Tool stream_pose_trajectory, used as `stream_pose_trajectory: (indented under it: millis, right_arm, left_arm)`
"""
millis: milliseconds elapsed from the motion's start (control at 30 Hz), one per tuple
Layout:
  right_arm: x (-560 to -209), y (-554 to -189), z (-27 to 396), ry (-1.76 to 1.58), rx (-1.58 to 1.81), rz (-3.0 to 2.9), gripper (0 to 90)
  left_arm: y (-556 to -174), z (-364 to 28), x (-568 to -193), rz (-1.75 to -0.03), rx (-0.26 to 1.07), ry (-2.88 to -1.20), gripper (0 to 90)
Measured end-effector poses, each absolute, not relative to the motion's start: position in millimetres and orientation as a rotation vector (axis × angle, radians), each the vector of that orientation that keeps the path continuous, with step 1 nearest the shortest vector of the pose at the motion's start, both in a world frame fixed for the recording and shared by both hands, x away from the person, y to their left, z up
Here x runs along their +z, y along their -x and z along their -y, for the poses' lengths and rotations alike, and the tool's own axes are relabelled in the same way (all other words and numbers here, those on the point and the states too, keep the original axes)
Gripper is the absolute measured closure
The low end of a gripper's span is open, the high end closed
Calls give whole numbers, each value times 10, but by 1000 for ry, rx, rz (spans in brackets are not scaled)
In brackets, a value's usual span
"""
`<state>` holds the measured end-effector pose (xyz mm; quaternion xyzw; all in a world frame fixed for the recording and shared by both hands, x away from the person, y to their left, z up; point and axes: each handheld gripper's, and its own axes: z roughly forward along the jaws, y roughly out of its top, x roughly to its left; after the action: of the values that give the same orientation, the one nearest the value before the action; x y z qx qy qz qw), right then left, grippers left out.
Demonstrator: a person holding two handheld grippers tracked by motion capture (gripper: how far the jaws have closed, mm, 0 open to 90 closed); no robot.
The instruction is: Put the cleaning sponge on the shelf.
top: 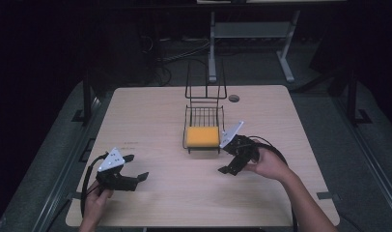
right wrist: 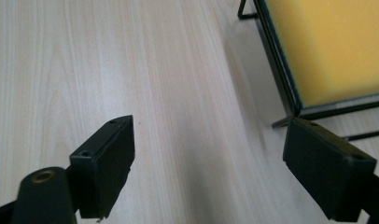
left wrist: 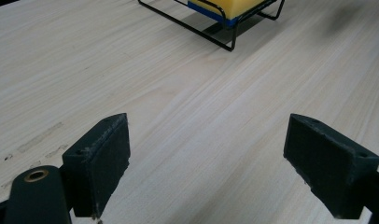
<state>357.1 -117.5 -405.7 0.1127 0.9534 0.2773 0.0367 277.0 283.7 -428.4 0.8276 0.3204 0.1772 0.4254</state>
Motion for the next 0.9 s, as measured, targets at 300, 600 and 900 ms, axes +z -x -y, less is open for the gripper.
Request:
stream_pose_trajectory:
  millis: [300,600,900]
  right_arm:
    - [-4110,-3497,1305,-381,846,-2924,164]
    - [-4132,-3430,1443,-412,834,-2919,164]
    - [-4206,-3340,1585,-452,832,-2912,164]
  left_arm:
    - [-2766,-2840,-4284,-805,445,-2067,141]
    - [-2763,-2838,-4286,-800,446,-2078,141]
    - [-2755,-2830,-4292,-801,446,-2085,141]
